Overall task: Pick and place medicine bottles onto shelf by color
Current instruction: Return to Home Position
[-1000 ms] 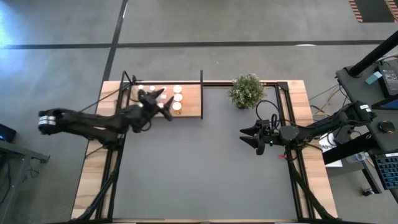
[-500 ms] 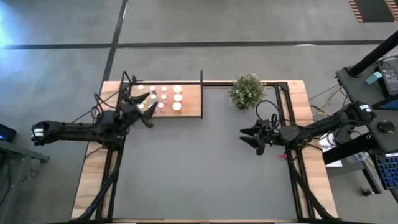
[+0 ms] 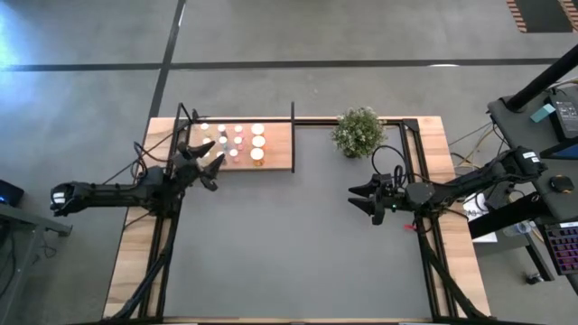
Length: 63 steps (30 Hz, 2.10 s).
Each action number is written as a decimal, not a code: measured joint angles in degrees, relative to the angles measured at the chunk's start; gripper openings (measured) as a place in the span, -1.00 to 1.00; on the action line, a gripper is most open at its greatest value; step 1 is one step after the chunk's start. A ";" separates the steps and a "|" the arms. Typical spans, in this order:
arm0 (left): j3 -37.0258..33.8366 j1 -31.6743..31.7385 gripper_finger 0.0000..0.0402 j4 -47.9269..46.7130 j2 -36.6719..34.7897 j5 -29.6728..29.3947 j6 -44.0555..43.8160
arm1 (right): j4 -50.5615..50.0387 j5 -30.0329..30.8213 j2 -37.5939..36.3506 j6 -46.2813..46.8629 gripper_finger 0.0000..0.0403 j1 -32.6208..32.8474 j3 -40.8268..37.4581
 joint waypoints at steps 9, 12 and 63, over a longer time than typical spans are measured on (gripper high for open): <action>-0.03 0.00 0.29 -3.78 0.36 0.05 -0.12 | 0.00 -0.01 0.00 0.00 0.15 0.00 0.00; -0.04 0.01 0.29 -3.78 0.91 0.05 -0.12 | 0.00 -0.01 -0.01 0.00 0.15 0.00 0.00; -0.26 -0.01 0.29 -3.82 26.16 -0.01 -0.05 | -12.11 -1.99 -8.92 -2.67 0.15 0.02 0.02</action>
